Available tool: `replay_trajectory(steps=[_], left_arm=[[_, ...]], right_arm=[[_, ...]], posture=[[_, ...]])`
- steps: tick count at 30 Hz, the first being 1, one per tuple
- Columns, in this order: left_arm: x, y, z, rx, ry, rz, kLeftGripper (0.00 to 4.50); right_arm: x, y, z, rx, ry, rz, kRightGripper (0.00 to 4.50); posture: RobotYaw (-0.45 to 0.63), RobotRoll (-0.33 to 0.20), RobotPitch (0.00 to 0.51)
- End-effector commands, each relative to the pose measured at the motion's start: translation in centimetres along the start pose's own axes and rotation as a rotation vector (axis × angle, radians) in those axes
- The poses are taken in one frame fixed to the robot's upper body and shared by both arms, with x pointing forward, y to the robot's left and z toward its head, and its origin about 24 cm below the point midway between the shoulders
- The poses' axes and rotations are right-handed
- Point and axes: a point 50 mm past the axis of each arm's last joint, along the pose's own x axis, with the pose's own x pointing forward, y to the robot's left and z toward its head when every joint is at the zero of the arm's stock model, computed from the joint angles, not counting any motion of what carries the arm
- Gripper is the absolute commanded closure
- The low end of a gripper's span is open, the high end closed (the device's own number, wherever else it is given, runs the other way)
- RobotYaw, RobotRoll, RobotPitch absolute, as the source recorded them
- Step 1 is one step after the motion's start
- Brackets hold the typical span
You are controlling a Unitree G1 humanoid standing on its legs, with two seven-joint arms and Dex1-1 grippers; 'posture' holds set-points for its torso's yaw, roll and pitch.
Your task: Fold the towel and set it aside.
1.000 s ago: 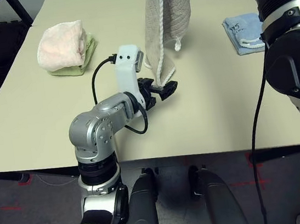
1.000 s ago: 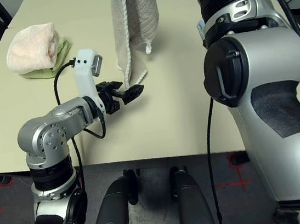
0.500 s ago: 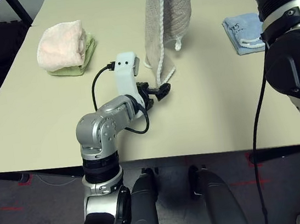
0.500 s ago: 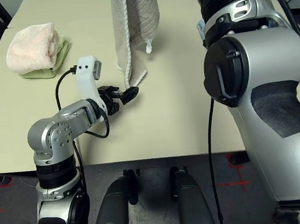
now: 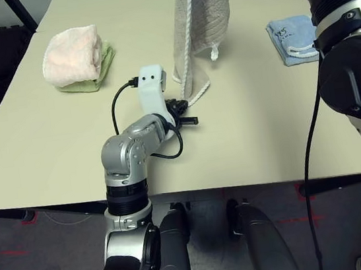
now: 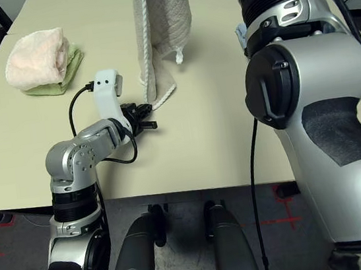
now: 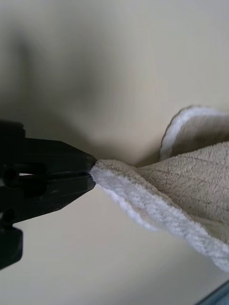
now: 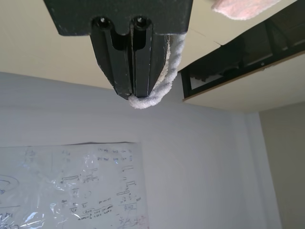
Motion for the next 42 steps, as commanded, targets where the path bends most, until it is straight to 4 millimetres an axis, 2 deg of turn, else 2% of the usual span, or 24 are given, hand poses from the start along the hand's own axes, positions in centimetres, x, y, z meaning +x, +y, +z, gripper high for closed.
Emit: replay_trajectory(steps=[1, 4, 7, 10, 12, 14, 17, 19, 22, 25, 28, 32, 35, 37, 42], left_arm=[[-2.1, 2.6, 0.6, 0.105, -0.025, 0.032, 4.48], [-4.8, 5.4, 2.1, 0.201, -0.025, 0.048, 4.48], [-7.0, 8.9, 5.5, 0.307, -0.114, 0.192, 4.48], [-7.7, 10.3, 8.6, 0.334, -0.258, 0.291, 4.48], [-7.9, 10.4, 9.7, 0.325, -0.326, 0.293, 4.48], [-7.9, 10.4, 10.1, 0.317, -0.361, 0.263, 4.48], [-8.2, 10.8, 10.0, 0.311, -0.358, 0.118, 4.48], [-8.4, 11.4, 9.8, 0.317, -0.332, 0.070, 4.48], [-8.8, 11.9, 9.4, 0.312, -0.258, -0.011, 4.48], [-8.9, 12.0, 9.0, 0.300, -0.205, -0.063, 4.48], [-8.2, 12.6, 8.6, 0.294, -0.154, -0.066, 4.48], [-6.9, 13.9, 10.9, 0.370, -0.233, 0.077, 4.48], [-6.5, 14.7, 14.7, 0.447, -0.436, 0.258, 4.48], [-6.9, 14.5, 17.3, 0.487, -0.629, 0.337, 4.48], [-8.3, 13.6, 20.1, 0.542, -0.973, 0.398, 4.48]], right_arm=[[-1.2, -1.8, 0.0, -0.010, 0.008, -0.047, 4.50], [-2.9, -3.7, -0.7, 0.013, 0.012, -0.061, 4.50], [-6.1, -5.6, -2.1, 0.052, 0.002, 0.042, 4.50], [-9.9, -6.8, -3.7, 0.133, 0.033, 0.146, 4.50], [-12.2, -7.5, -4.5, 0.150, 0.098, 0.179, 4.50], [-13.8, -7.9, -5.0, 0.156, 0.155, 0.200, 4.50], [-17.7, -8.4, -6.7, 0.184, 0.420, 0.339, 4.50], [-19.5, -8.9, -7.4, 0.171, 0.563, 0.379, 4.50], [-21.0, -9.8, -7.8, 0.119, 0.724, 0.407, 4.50], [-21.2, -9.9, -8.2, 0.106, 0.789, 0.444, 4.50], [-20.7, -10.0, -9.3, 0.091, 0.820, 0.457, 4.50], [-17.8, -11.1, -9.8, -0.149, 0.674, 0.263, 4.50], [-15.3, -12.4, -8.1, -0.366, 0.475, -0.039, 4.50], [-14.2, -12.9, -6.5, -0.447, 0.348, -0.196, 4.50], [-13.2, -13.0, -3.9, -0.467, 0.112, -0.323, 4.50]], posture=[[0.01, 0.000, 0.266], [0.01, 0.000, 0.269], [0.01, 0.000, 0.276], [-0.01, 0.000, 0.281], [-0.02, 0.000, 0.283], [-0.02, 0.000, 0.287], [-0.02, 0.000, 0.293], [-0.02, 0.000, 0.298], [-0.02, 0.000, 0.307], [-0.03, 0.000, 0.312], [-0.03, 0.000, 0.317], [-0.03, 0.000, 0.323], [-0.03, 0.000, 0.325], [-0.03, 0.000, 0.328], [-0.03, 0.000, 0.330]])
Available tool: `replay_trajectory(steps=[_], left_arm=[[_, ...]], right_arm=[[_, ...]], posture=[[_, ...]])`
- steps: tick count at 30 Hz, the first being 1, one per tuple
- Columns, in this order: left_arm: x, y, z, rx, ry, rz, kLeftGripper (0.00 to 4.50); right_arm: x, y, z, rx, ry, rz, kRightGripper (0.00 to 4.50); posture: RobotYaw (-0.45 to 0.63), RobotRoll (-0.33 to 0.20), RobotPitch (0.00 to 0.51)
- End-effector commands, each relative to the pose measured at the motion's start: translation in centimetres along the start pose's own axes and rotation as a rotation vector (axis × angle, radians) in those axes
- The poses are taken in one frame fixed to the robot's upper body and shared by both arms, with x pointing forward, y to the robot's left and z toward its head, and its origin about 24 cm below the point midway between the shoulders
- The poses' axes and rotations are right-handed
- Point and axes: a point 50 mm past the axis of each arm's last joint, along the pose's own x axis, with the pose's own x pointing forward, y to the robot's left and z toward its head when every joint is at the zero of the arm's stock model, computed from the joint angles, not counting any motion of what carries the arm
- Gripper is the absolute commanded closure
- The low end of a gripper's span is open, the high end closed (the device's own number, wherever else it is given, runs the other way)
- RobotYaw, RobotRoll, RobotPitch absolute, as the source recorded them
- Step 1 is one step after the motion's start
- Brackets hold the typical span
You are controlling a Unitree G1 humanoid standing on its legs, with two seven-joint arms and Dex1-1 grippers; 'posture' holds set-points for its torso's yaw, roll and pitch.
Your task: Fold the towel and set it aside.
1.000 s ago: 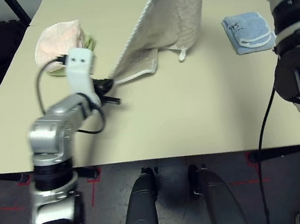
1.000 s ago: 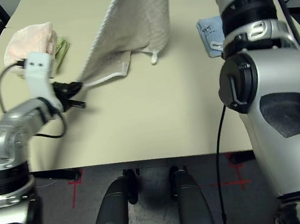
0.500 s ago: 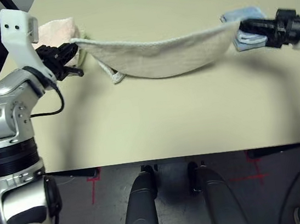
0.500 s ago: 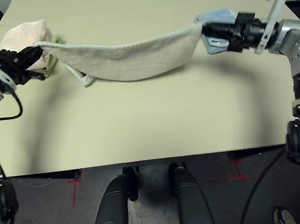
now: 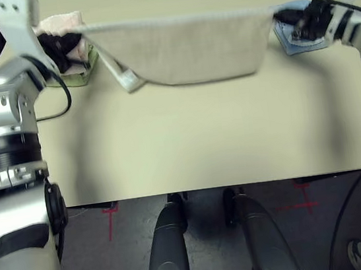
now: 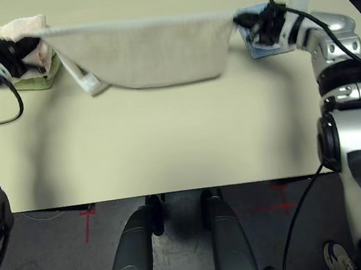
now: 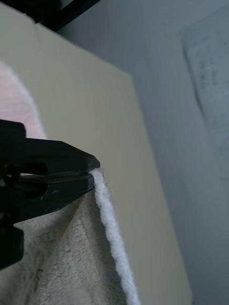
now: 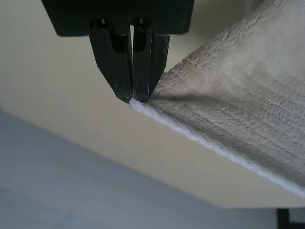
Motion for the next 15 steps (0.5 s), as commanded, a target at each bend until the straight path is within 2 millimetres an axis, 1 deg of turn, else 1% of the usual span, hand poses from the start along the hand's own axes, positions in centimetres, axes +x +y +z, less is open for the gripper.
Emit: replay_trajectory(steps=[1, 4, 5, 6, 8, 10, 12, 14, 15], left_arm=[[-0.8, 2.0, 0.7, 0.015, -0.183, 0.167, 4.48], [-1.3, 1.5, 0.7, 0.027, -0.265, 0.140, 4.48], [-1.6, 1.3, 0.5, 0.034, -0.273, 0.124, 4.48], [-1.8, 1.1, -0.2, 0.020, -0.252, 0.097, 4.48], [-2.5, 0.4, -1.9, 0.040, -0.168, -0.005, 4.48], [-3.5, -0.2, -4.6, 0.063, 0.033, -0.146, 4.48], [-4.7, -0.5, -5.8, 0.081, 0.119, -0.247, 4.48], [-6.6, -0.6, -7.1, 0.092, 0.249, -0.387, 4.48], [-7.3, -0.6, -7.5, 0.091, 0.311, -0.434, 4.48]], right_arm=[[-1.4, -1.9, -0.4, 0.061, -0.081, -0.165, 4.50], [-1.8, -1.7, -0.5, 0.079, -0.138, -0.133, 4.50], [-1.9, -1.6, -0.7, 0.087, -0.144, -0.117, 4.50], [-2.2, -1.5, -1.2, 0.094, -0.138, -0.093, 4.50], [-2.9, -1.0, -2.2, 0.095, -0.109, -0.002, 4.50], [-3.5, -0.5, -3.3, 0.108, -0.061, 0.101, 4.50], [-4.0, 0.0, -4.3, 0.138, -0.003, 0.196, 4.50], [-5.2, 0.8, -5.8, 0.105, 0.112, 0.368, 4.50], [-5.7, 1.0, -6.3, 0.083, 0.149, 0.424, 4.50]], posture=[[-0.03, 0.000, 0.331], [-0.03, 0.000, 0.331], [-0.03, 0.000, 0.329], [-0.03, 0.000, 0.329], [-0.03, 0.000, 0.329], [-0.03, 0.000, 0.324], [-0.04, 0.000, 0.324], [-0.04, 0.000, 0.324], [-0.04, 0.000, 0.324]])
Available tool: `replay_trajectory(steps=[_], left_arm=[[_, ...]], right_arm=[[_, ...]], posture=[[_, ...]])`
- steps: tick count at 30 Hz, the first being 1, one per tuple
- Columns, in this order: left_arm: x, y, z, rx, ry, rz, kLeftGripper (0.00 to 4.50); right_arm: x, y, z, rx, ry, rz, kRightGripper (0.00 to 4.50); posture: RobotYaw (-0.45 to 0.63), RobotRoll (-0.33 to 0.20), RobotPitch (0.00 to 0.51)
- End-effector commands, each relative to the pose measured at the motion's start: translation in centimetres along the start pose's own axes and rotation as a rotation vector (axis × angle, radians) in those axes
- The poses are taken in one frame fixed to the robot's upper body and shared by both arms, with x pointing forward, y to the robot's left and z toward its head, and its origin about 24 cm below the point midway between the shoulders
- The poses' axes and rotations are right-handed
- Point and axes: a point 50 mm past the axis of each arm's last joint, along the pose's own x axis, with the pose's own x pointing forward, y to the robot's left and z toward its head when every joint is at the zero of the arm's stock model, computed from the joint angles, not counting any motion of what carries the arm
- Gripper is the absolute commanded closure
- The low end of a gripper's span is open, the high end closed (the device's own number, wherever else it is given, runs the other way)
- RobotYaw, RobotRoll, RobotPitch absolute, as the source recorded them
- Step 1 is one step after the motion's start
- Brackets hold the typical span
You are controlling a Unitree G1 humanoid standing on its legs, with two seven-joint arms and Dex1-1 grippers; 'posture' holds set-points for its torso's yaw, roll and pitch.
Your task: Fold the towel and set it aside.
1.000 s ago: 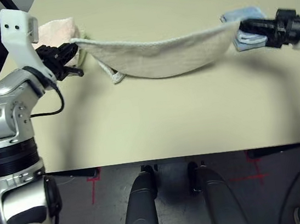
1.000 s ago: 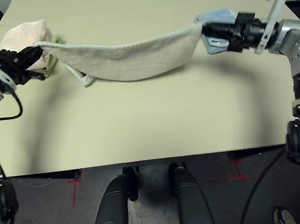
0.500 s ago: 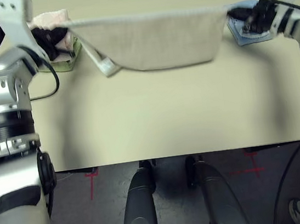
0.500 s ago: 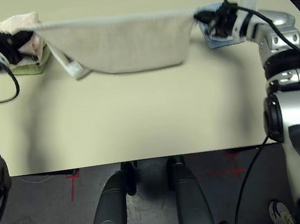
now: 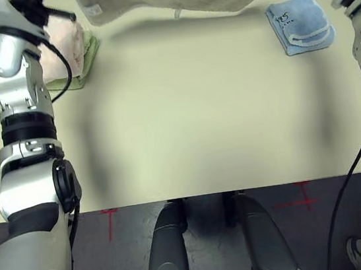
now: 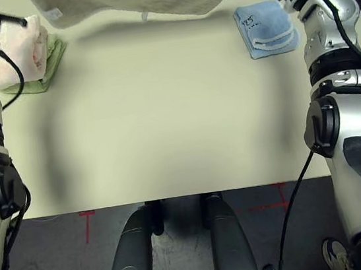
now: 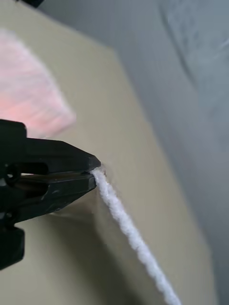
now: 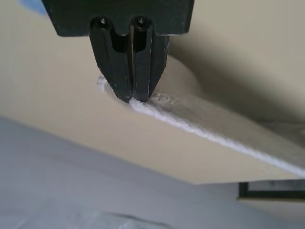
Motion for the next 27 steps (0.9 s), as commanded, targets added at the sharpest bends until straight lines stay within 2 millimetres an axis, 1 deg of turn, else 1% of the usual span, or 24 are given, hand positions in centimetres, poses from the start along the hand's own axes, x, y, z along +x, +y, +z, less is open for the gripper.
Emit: replay_trajectory(steps=[1, 3, 7, 10, 12, 14, 17, 21, 27], left_arm=[[-2.1, -0.2, -1.0, 0.005, 0.173, -0.182, 4.48], [-2.6, -0.3, -1.1, 0.008, 0.213, -0.223, 4.48], [-3.1, -0.6, -1.1, -0.027, 0.278, -0.282, 4.48], [-3.6, -1.1, -1.0, -0.067, 0.348, -0.381, 4.48], [-5.0, -1.5, -1.2, -0.108, 0.464, -0.544, 4.48], [-6.3, -1.7, -1.1, -0.156, 0.539, -0.649, 4.48], [-7.2, -1.6, -1.0, -0.186, 0.588, -0.722, 4.48], [-8.9, -1.4, -1.2, -0.169, 0.685, -0.854, 4.48], [-9.6, -0.4, -0.9, -0.071, 0.745, -0.917, 4.48]], right_arm=[[-2.1, 0.5, -2.0, -0.021, 0.176, 0.190, 4.50], [-2.5, 0.6, -2.4, -0.010, 0.214, 0.236, 4.50], [-3.5, 1.2, -3.3, -0.007, 0.330, 0.381, 4.50], [-4.0, 1.3, -3.5, 0.025, 0.393, 0.445, 4.50], [-4.3, 1.3, -3.3, 0.030, 0.422, 0.506, 4.50], [-4.8, 1.4, -3.2, 0.016, 0.463, 0.596, 4.50], [-5.6, 1.6, -3.3, 0.025, 0.522, 0.708, 4.50], [-6.4, 2.0, -3.5, 0.033, 0.621, 0.779, 4.50], [-7.7, 2.6, -2.7, 0.086, 0.685, 0.871, 4.50]], posture=[[-0.04, 0.000, 0.324], [-0.04, 0.000, 0.323], [-0.04, 0.000, 0.322], [-0.03, 0.000, 0.321], [-0.03, 0.000, 0.320], [-0.03, 0.000, 0.317], [-0.03, 0.000, 0.316], [-0.04, 0.000, 0.313], [-0.05, 0.000, 0.311]])
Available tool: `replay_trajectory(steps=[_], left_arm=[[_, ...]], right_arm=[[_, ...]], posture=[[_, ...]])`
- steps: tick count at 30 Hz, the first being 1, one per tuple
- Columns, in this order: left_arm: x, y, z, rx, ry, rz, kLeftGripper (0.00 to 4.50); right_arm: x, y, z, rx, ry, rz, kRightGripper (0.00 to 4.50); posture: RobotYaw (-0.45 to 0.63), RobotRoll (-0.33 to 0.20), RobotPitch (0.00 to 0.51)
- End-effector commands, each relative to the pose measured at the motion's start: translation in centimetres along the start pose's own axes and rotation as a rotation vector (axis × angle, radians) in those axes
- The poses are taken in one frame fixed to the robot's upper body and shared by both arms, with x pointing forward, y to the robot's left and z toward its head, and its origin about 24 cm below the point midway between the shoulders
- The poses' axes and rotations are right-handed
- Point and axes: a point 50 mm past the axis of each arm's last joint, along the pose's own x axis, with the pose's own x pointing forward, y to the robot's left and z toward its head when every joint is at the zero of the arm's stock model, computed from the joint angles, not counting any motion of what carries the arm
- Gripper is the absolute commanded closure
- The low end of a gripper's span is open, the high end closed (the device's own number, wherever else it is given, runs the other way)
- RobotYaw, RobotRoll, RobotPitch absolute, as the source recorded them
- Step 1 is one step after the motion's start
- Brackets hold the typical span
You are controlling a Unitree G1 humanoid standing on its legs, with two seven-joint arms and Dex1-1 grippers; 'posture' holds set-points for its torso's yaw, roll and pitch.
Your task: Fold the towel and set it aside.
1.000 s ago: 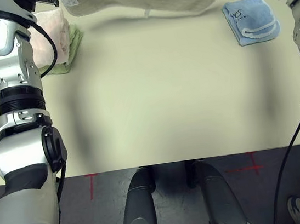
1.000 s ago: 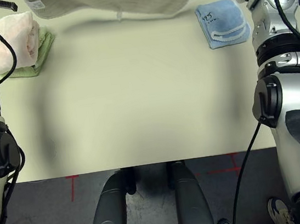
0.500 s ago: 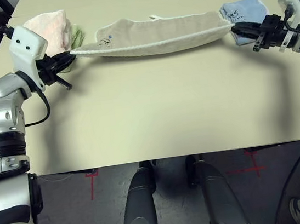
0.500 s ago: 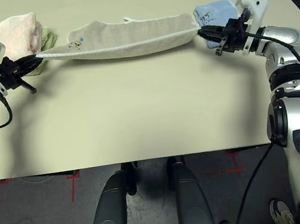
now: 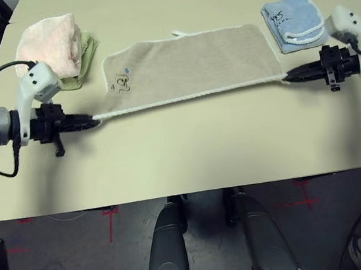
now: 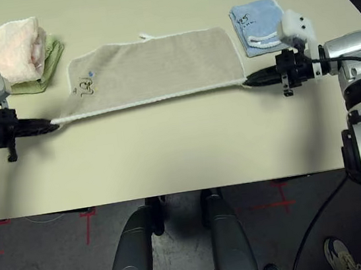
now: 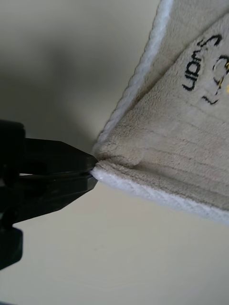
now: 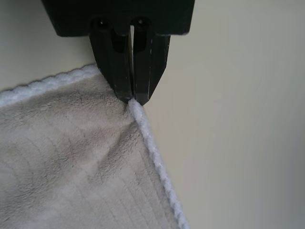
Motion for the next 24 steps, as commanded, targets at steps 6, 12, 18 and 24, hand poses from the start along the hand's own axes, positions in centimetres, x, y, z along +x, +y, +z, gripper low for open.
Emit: replay_trajectory(steps=[6, 12, 18, 24], left_arm=[[-1.7, 0.6, -0.4, 0.098, 0.139, 0.028, 4.48], [-2.7, 0.5, -0.7, 0.133, 0.197, -0.002, 4.48], [-2.4, 0.0, -1.3, 0.118, 0.212, -0.063, 4.48], [-2.6, -0.7, -2.0, 0.070, 0.265, -0.116, 4.48]], right_arm=[[-0.7, 2.1, 0.6, 0.048, -0.007, 0.130, 4.50], [-0.9, 3.4, 0.3, 0.062, 0.064, 0.206, 4.50], [-0.8, 3.7, -0.4, 0.011, 0.154, 0.244, 4.50], [-1.2, 3.0, -0.9, -0.058, 0.252, 0.223, 4.50]], posture=[[-0.05, 0.000, 0.308], [-0.05, 0.000, 0.305], [-0.05, 0.000, 0.306], [-0.06, 0.000, 0.305]])
